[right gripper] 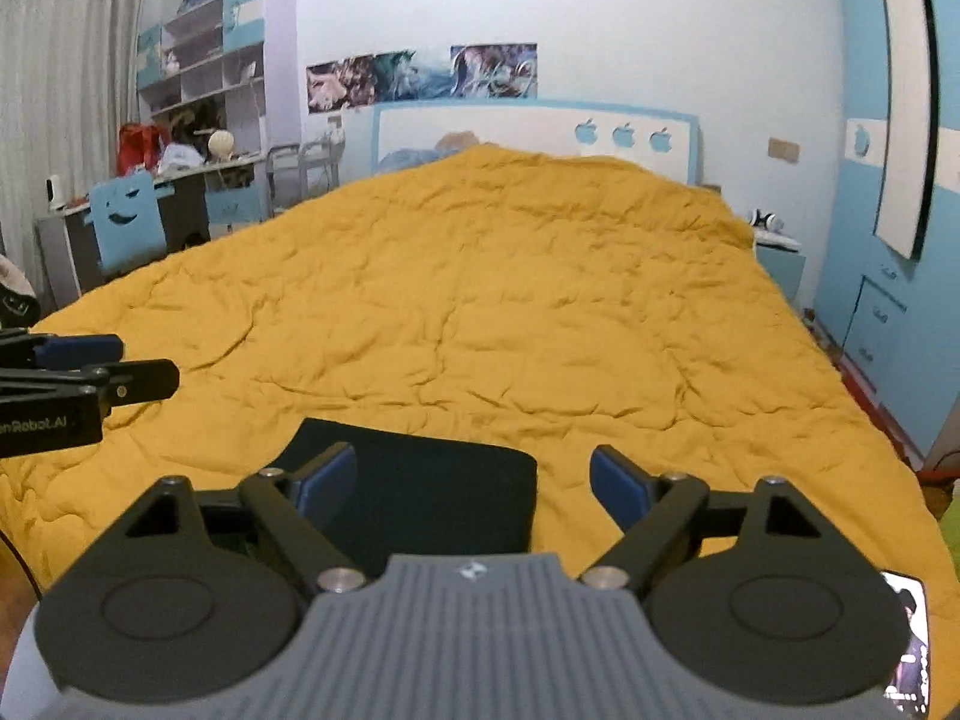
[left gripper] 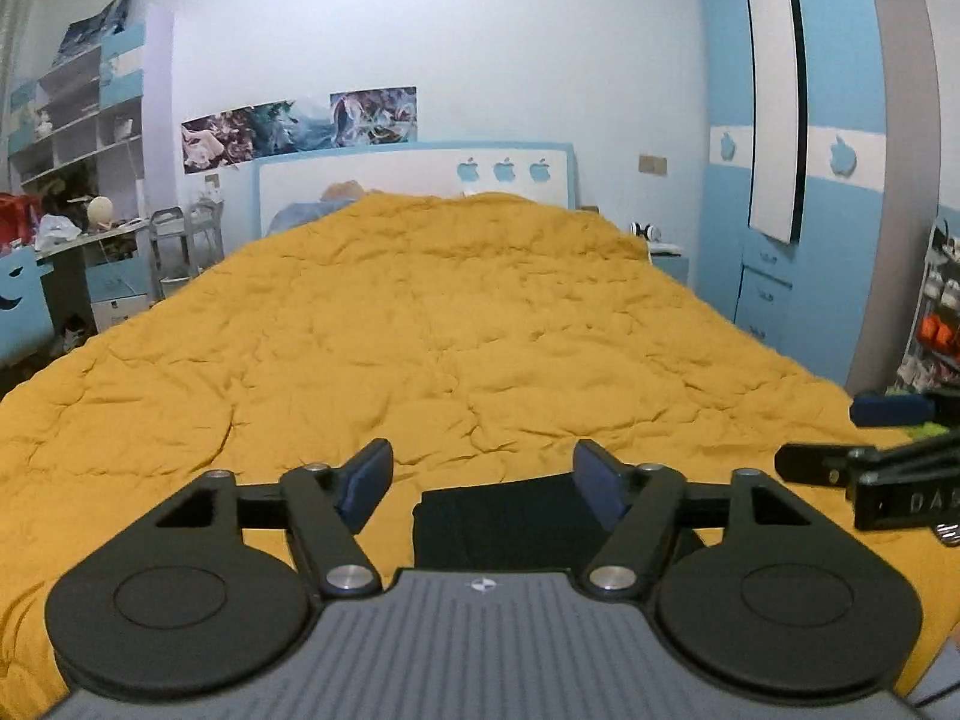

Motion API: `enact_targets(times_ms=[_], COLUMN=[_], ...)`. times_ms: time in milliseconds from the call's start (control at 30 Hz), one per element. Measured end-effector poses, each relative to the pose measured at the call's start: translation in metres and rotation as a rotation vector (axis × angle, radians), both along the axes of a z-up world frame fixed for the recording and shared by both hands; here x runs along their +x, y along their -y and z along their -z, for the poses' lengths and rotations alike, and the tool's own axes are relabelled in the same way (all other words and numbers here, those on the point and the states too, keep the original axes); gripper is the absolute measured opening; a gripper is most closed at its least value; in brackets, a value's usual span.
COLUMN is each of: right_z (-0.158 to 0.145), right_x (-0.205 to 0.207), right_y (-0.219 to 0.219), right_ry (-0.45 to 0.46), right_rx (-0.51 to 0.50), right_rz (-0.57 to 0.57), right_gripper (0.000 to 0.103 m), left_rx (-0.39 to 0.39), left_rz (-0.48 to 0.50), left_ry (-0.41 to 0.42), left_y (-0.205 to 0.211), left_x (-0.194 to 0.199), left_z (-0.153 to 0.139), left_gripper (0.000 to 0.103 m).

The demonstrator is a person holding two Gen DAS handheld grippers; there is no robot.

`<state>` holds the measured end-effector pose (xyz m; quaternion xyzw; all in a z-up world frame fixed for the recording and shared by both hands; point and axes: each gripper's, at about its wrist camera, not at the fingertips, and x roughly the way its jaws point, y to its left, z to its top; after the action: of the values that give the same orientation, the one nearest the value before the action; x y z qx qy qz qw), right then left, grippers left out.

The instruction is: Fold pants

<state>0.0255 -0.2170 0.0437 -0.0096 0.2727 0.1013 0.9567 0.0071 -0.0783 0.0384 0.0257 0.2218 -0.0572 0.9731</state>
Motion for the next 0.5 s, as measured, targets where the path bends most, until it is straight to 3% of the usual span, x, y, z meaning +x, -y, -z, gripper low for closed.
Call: enact_targets(times_ms=[67, 267, 500], right_z=[-0.003, 0.011, 0.029], right_x=[-0.016, -0.055, -0.089], right_y=[-0.007, -0.017, -0.028], right_ry=[-0.002, -0.031, -0.047], right_rx=[-0.005, 0.014, 0.002], right_rz=[-0.001, 0.004, 0.031], right_gripper=[0.082, 0.082, 0.082], left_rx=[0.017, 0.066, 0.062], left_rz=[-0.016, -0.065, -0.107], left_ry=[-0.010, -0.016, -0.092], left_y=[0.003, 0.007, 0.006], left_x=[-0.007, -0.030, -0.052], left_z=[0.002, 0.016, 0.037], left_gripper=[0.097, 0.097, 0.097])
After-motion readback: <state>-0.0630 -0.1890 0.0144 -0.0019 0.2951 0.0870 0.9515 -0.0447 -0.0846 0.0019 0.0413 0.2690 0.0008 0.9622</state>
